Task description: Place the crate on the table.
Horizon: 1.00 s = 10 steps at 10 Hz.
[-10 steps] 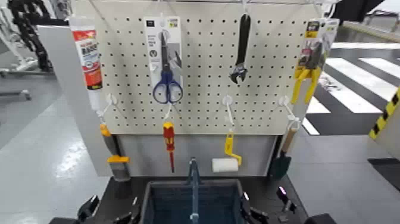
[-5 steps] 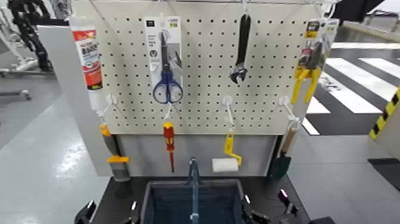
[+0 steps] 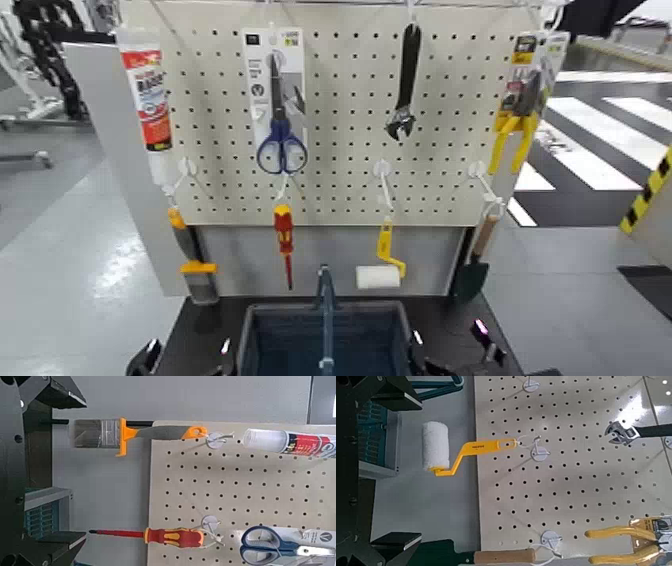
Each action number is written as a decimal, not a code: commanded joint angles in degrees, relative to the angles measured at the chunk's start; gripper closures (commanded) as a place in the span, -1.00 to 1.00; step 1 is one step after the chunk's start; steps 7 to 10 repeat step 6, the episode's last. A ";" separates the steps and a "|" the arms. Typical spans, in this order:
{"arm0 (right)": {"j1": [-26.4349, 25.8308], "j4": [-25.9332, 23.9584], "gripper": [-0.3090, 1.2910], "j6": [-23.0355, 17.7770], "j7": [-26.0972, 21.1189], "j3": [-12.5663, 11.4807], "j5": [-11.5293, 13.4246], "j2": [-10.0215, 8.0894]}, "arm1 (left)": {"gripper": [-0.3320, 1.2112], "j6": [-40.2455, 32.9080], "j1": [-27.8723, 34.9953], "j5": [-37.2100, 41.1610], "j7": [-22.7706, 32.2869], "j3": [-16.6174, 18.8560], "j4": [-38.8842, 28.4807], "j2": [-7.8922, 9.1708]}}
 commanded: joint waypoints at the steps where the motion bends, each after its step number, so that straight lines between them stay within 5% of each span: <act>1: 0.32 -0.30 -0.43 -0.19 0.09 -0.30 0.81 0.20 | -0.40 -0.37 -0.23 0.03 0.18 -0.26 0.15 -0.09; 10: 0.59 -0.48 -0.43 -0.89 0.09 -0.66 1.16 0.37 | -0.40 -0.99 -1.02 0.11 0.62 -0.79 0.50 0.00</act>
